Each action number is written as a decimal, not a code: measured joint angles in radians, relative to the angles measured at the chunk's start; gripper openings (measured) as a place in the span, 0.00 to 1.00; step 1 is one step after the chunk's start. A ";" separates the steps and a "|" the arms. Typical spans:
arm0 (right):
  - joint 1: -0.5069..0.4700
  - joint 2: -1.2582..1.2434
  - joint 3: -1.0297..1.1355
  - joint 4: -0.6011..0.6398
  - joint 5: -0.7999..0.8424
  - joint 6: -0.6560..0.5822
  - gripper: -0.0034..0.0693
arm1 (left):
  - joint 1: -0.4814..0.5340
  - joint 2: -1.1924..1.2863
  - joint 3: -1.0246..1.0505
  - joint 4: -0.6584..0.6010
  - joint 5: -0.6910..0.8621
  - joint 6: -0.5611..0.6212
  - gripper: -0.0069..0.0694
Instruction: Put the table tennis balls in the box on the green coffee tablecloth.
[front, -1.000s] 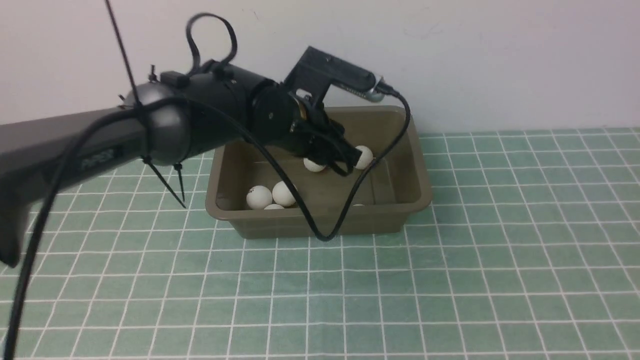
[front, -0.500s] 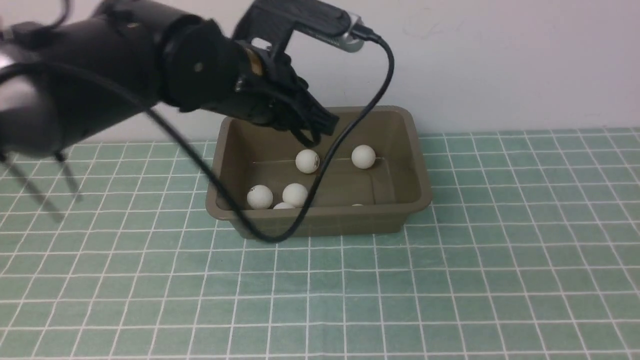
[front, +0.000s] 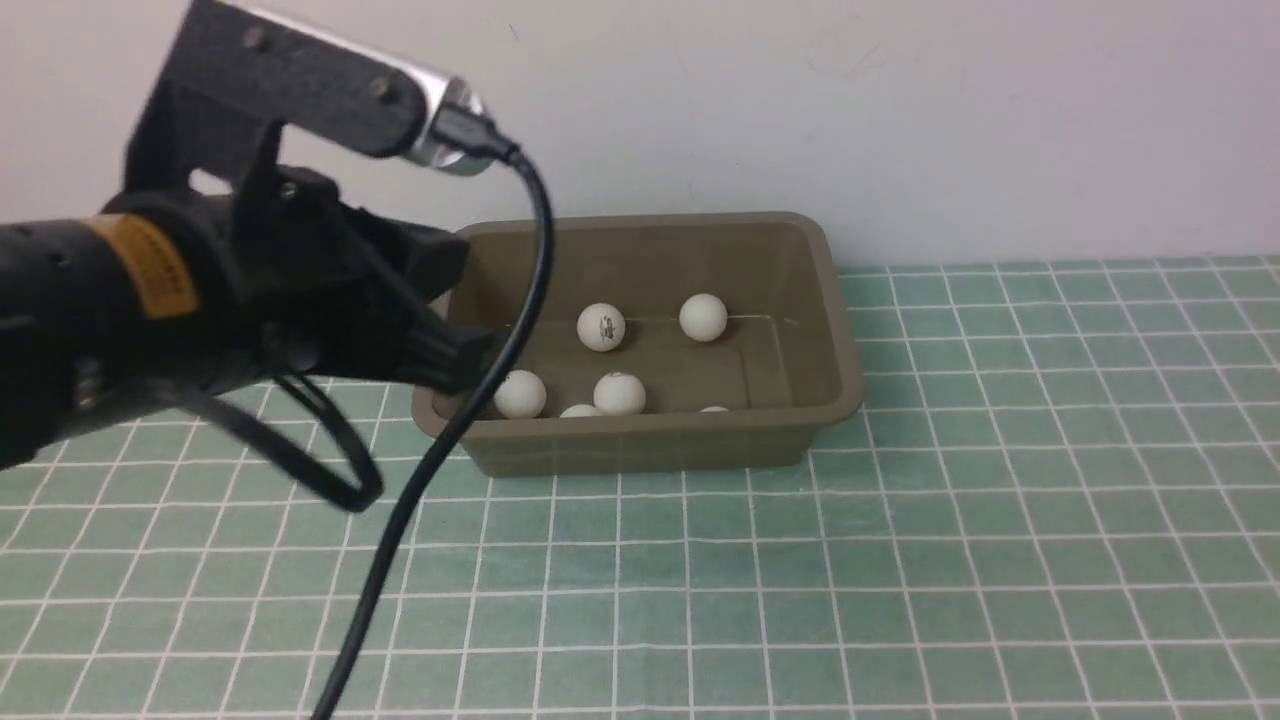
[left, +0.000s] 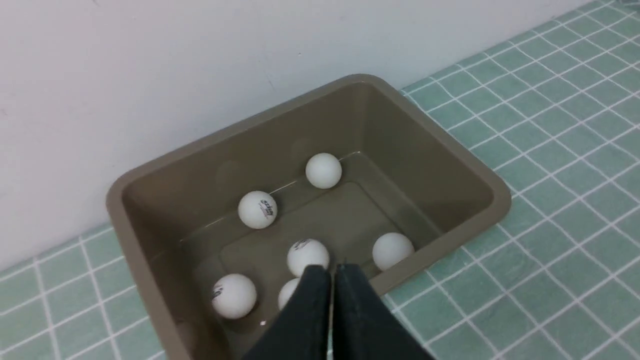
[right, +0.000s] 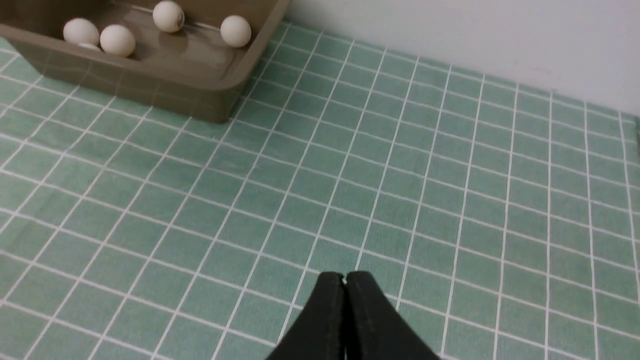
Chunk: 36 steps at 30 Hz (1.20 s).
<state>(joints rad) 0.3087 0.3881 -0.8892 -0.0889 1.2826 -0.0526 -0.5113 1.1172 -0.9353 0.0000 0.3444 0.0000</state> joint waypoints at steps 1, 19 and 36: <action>0.000 0.000 0.000 0.000 0.000 0.000 0.02 | 0.000 -0.019 0.005 0.020 0.011 0.000 0.09; -0.002 0.000 0.000 -0.001 0.000 0.000 0.02 | 0.397 -0.183 0.262 0.215 -0.127 -0.265 0.09; -0.002 0.000 0.000 -0.001 0.000 0.010 0.02 | 0.572 -0.917 0.904 0.225 -0.292 -0.291 0.09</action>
<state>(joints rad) 0.3068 0.3881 -0.8892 -0.0899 1.2829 -0.0422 0.0603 0.2000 -0.0310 0.2251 0.0528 -0.2915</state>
